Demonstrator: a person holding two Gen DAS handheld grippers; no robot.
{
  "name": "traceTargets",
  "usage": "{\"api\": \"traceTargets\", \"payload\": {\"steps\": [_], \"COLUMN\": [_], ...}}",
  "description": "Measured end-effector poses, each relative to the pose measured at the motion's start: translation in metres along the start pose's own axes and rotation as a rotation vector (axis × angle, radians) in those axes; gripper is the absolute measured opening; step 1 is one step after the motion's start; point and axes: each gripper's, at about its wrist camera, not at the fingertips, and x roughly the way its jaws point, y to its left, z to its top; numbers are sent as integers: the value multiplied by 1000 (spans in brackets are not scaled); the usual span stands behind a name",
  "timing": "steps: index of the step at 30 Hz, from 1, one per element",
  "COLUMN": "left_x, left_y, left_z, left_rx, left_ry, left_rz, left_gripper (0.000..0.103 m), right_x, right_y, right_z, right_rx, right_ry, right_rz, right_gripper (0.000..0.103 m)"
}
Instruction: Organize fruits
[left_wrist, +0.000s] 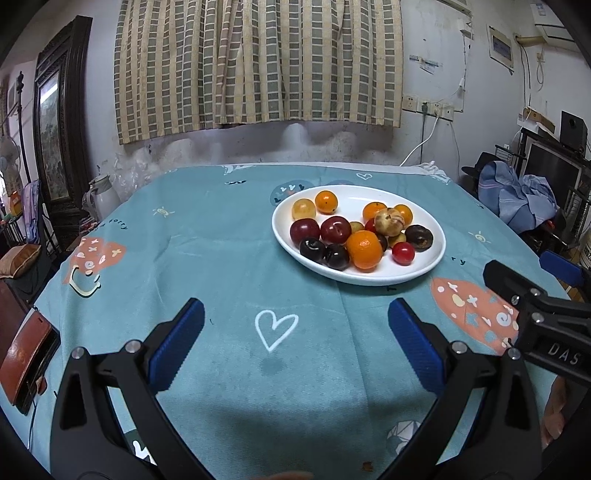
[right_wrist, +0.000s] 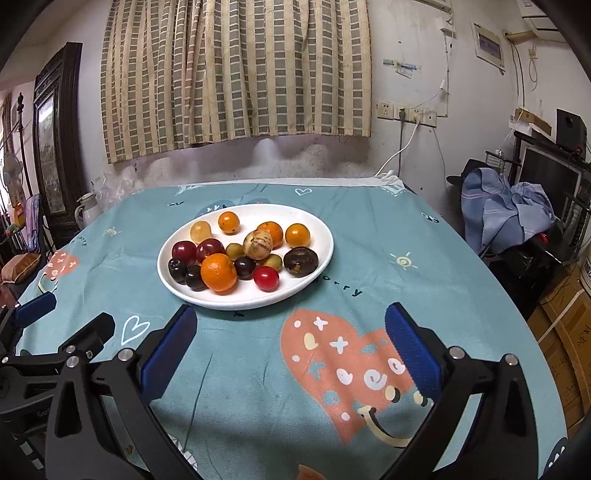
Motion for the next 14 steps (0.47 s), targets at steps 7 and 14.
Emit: {"api": "traceTargets", "payload": {"steps": [7, 14], "left_x": [-4, 0], "left_y": [-4, 1], "left_z": [-1, 1], "left_rx": [19, -4], "left_ry": [-33, -16], "left_rz": [-11, 8], "left_gripper": [101, 101], "right_x": [1, 3], "right_y": [-2, 0], "right_z": [0, -1], "right_rx": [10, 10], "right_ry": [4, 12], "right_rz": [0, 13], "right_gripper": [102, 102]}}
